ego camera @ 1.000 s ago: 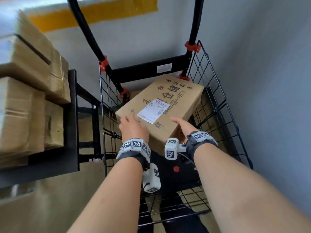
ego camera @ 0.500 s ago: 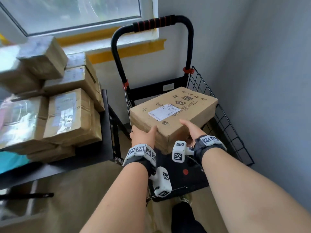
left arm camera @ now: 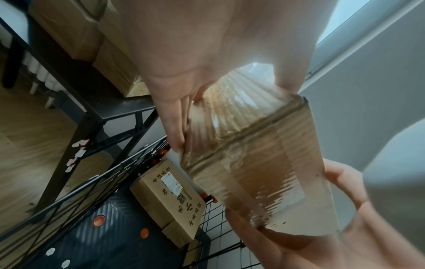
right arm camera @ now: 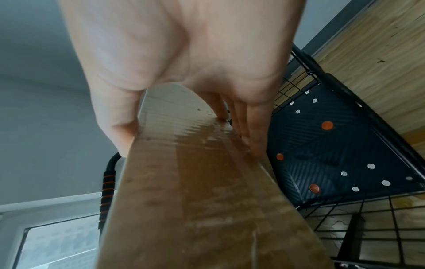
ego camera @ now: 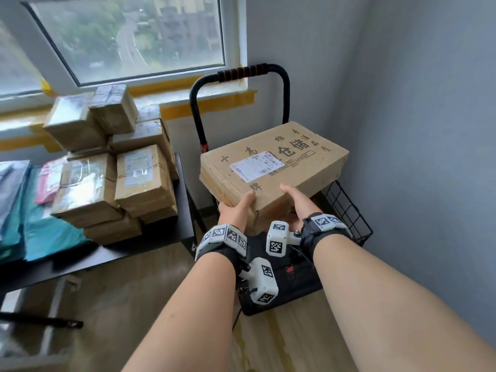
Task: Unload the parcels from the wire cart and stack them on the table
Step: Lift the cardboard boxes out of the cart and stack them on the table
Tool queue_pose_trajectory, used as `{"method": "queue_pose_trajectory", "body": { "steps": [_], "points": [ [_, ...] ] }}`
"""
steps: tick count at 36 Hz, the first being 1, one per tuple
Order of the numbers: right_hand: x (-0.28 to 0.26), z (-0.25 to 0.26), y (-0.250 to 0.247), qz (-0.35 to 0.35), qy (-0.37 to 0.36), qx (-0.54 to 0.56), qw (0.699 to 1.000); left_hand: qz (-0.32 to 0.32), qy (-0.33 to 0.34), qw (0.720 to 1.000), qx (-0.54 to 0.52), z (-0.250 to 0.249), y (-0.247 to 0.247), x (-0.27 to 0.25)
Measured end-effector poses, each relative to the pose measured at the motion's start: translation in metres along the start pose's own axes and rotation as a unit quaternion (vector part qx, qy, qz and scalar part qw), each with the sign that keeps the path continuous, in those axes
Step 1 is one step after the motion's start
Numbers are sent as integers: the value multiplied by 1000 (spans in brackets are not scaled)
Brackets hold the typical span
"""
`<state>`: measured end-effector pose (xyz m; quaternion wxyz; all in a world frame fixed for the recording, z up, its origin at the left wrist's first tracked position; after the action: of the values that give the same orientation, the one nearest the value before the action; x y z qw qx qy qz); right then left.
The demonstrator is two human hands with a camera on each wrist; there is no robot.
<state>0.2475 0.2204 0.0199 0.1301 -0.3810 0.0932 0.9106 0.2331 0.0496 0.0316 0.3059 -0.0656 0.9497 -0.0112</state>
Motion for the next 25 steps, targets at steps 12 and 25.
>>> {"method": "queue_pose_trajectory", "body": {
  "steps": [12, 25],
  "points": [
    [-47, -2, 4, -32, -50, -83, 995, -92, 107, 990, -28, -11, -55, -59],
    [-69, -10, 39, 34, -121, -3, 992, -124, 173, 975, -64, -11, -115, -134]
  ]
}}
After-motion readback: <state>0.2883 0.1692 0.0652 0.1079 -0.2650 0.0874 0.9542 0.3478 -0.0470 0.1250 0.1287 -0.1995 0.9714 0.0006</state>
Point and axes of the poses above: each hand's wrist, its own x-axis towards the middle knuckle, its own y-axis out of the palm, z = x × y, the point moved 5 cm from there along x, towards the middle knuckle, and after that the axes turned 5 degrees about -x, right-handed, at the moved point
